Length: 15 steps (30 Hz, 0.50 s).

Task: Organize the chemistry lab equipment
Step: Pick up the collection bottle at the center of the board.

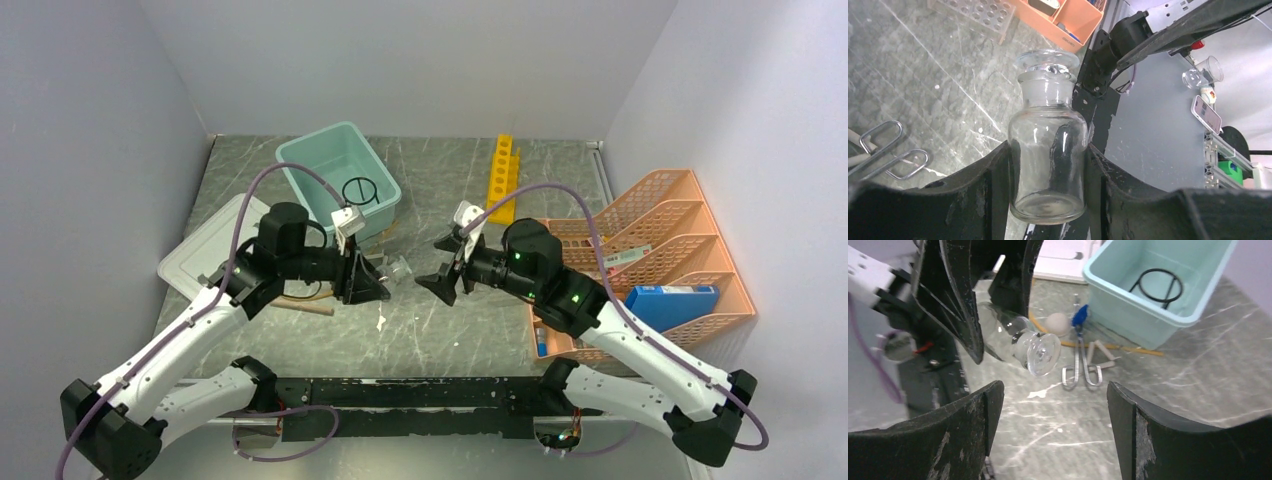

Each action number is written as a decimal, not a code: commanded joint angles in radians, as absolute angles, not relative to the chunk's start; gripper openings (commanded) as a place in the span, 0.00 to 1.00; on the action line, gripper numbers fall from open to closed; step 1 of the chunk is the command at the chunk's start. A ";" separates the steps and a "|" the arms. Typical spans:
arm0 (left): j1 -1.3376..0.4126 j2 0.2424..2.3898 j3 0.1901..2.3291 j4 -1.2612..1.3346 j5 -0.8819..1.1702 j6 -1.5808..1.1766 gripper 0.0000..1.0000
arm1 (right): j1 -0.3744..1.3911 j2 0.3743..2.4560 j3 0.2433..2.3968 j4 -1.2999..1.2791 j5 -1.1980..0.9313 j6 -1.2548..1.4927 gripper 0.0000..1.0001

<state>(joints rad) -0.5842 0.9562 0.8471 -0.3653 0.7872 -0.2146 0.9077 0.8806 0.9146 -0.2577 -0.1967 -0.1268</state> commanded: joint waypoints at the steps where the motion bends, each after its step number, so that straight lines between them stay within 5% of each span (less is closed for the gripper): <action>1: -0.581 0.911 0.815 -0.207 0.846 -0.202 0.05 | 0.819 0.894 0.942 -0.216 -0.491 0.110 0.78; 7: -0.580 0.897 0.810 -0.162 0.927 -0.208 0.05 | 0.766 0.969 0.951 -0.097 -0.707 0.309 0.79; 15: -0.581 0.862 0.836 -0.231 0.847 -0.113 0.05 | 0.765 1.086 1.033 -0.091 -0.717 0.503 0.79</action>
